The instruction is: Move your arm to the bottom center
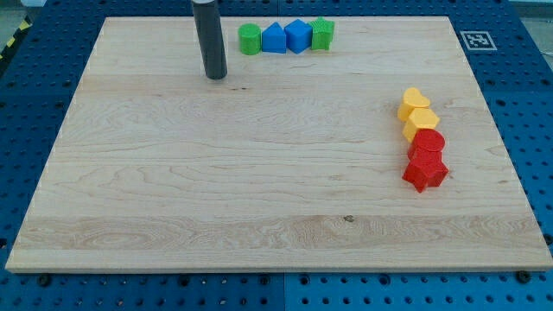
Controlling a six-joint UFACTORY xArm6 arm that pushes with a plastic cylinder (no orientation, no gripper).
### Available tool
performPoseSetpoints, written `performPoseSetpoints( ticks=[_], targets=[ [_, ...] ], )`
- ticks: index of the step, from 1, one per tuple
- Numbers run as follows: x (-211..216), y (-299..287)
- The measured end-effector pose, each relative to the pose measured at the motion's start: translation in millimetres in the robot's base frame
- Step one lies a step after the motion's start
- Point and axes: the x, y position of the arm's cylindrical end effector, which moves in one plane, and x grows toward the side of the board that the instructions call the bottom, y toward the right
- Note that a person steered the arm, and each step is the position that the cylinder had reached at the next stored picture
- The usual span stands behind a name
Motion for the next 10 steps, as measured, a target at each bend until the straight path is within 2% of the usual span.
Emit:
performPoseSetpoints(
  ticks=[3, 5, 10],
  targets=[
    [3.4, 0.0],
    [28.0, 0.0],
    [164.9, 6.0]
  ],
)
